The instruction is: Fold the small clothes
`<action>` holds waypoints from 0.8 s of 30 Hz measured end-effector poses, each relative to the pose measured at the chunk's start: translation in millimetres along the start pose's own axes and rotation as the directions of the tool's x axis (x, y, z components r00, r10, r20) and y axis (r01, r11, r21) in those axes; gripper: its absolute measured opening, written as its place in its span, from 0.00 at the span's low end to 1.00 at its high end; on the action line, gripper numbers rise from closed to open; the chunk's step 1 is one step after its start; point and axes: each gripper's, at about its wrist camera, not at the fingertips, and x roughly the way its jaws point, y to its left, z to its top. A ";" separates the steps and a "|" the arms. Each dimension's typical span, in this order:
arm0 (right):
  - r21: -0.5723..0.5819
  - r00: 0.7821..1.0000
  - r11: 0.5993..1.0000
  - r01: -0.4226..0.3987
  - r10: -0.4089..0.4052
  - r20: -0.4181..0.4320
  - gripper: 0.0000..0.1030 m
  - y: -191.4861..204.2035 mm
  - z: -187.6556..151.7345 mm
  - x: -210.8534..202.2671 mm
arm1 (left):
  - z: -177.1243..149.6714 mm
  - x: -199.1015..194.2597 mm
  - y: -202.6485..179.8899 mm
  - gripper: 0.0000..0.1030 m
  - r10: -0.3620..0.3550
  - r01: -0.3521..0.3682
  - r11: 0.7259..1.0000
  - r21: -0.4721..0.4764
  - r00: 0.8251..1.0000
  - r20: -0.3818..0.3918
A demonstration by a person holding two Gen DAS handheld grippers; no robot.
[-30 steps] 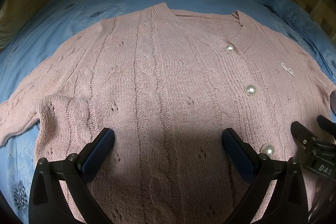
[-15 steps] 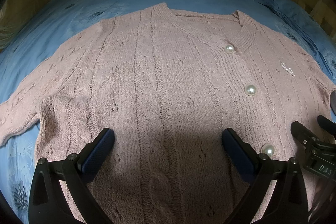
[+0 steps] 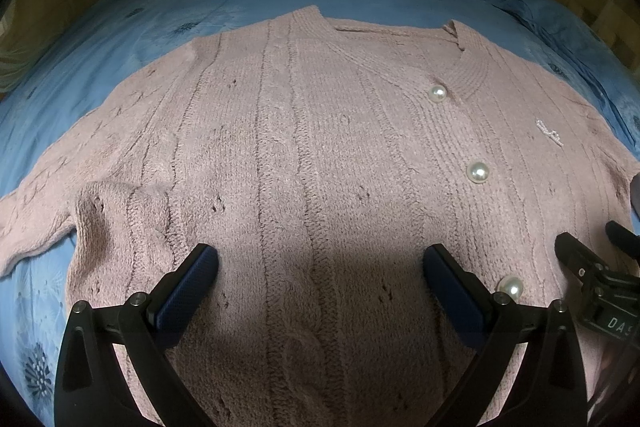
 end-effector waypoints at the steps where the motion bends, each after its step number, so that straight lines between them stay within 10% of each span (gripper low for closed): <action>1: 0.000 1.000 1.000 0.001 -0.001 0.000 1.00 0.2 -0.1 -0.1 | 0.3 0.2 0.7 0.97 -0.002 0.002 1.000 -0.001 1.000 0.000; 24: -0.040 0.995 0.995 -0.087 0.084 -0.055 1.00 -9.4 -12.0 -23.8 | 0.8 -11.8 -1.8 0.97 0.000 0.000 1.000 0.002 1.000 -0.015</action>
